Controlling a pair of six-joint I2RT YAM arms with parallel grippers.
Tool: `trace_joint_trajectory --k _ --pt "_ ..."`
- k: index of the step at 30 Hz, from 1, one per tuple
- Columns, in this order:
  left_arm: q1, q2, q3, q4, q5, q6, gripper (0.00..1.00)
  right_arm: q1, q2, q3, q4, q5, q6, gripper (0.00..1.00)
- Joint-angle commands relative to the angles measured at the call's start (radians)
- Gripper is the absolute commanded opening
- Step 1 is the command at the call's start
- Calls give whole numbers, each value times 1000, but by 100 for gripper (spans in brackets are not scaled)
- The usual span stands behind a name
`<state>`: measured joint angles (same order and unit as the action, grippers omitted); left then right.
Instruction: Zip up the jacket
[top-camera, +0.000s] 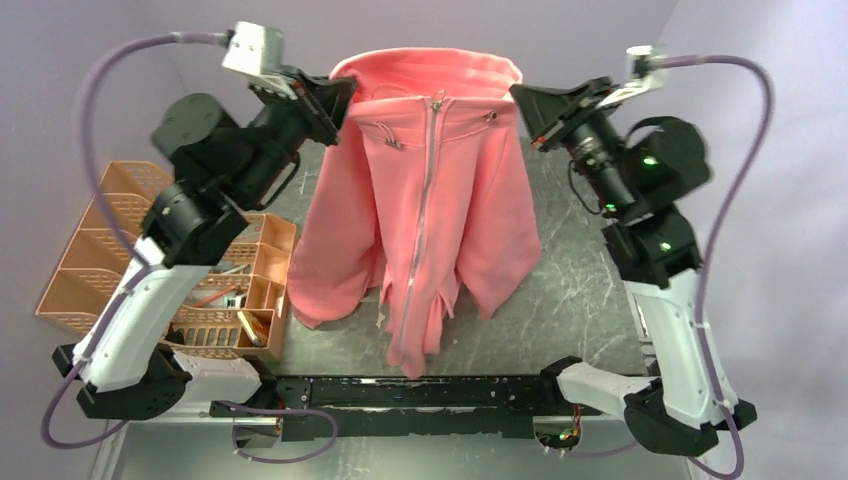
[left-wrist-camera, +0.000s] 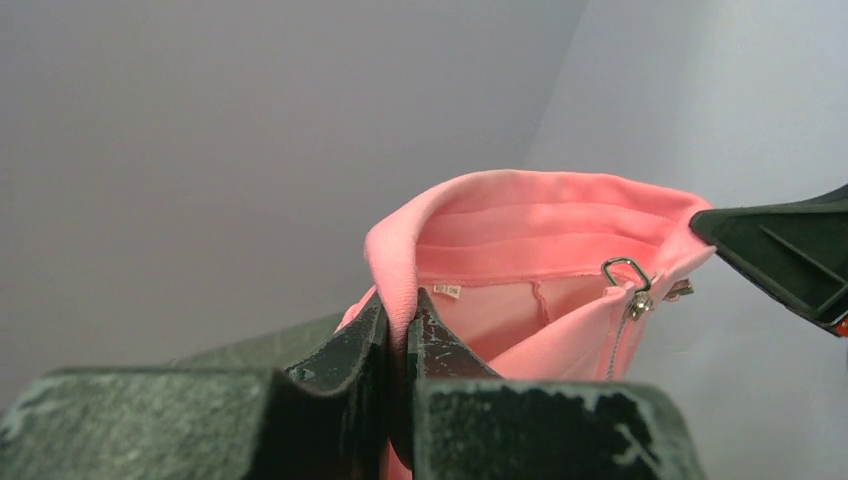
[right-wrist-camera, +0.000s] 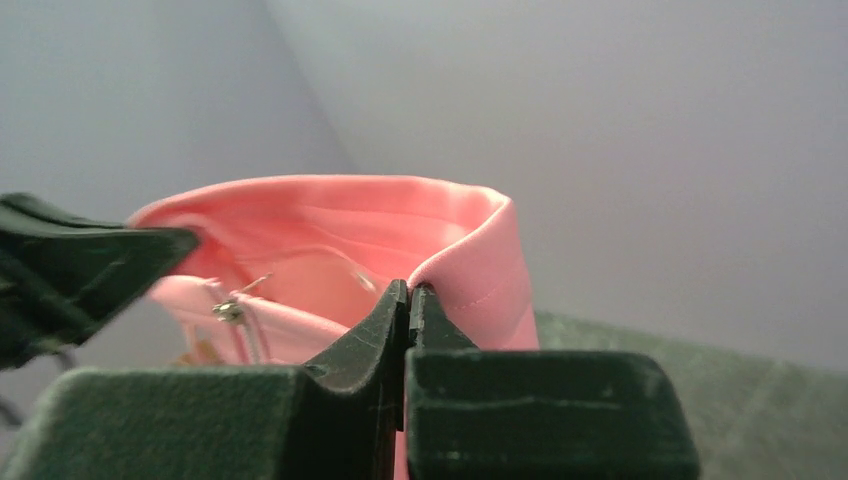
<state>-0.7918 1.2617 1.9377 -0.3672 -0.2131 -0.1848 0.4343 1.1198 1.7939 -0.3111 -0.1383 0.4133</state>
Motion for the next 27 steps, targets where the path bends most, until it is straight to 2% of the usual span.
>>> trace_joint_trajectory --k 1,5,9,17,18,19,20,23,24,27 --pt "37 42 -105 82 -220 64 8 -19 28 -199 96 268 -66 0" --pt "137 113 -274 113 -190 -25 8 -37 118 -312 124 357 -86 0" --pt "256 242 -345 138 -57 -125 8 -86 242 -348 154 362 -81 0" --pt "412 502 -178 116 98 -216 8 -157 520 -186 146 329 -55 0" --pt "436 523 -156 120 128 -227 13 -158 548 -166 142 329 -56 0" --pt "454 539 -141 131 155 -233 23 -161 576 -142 130 327 -56 0" --pt "471 552 -129 142 176 -232 37 -163 599 -120 113 320 -56 9" --pt "510 590 -65 115 183 -211 92 -170 634 -96 76 307 -51 56" --pt "519 598 -52 102 187 -204 99 -170 630 -109 76 308 -48 64" --pt "547 580 -64 87 202 -205 100 -172 599 -165 96 306 -44 85"
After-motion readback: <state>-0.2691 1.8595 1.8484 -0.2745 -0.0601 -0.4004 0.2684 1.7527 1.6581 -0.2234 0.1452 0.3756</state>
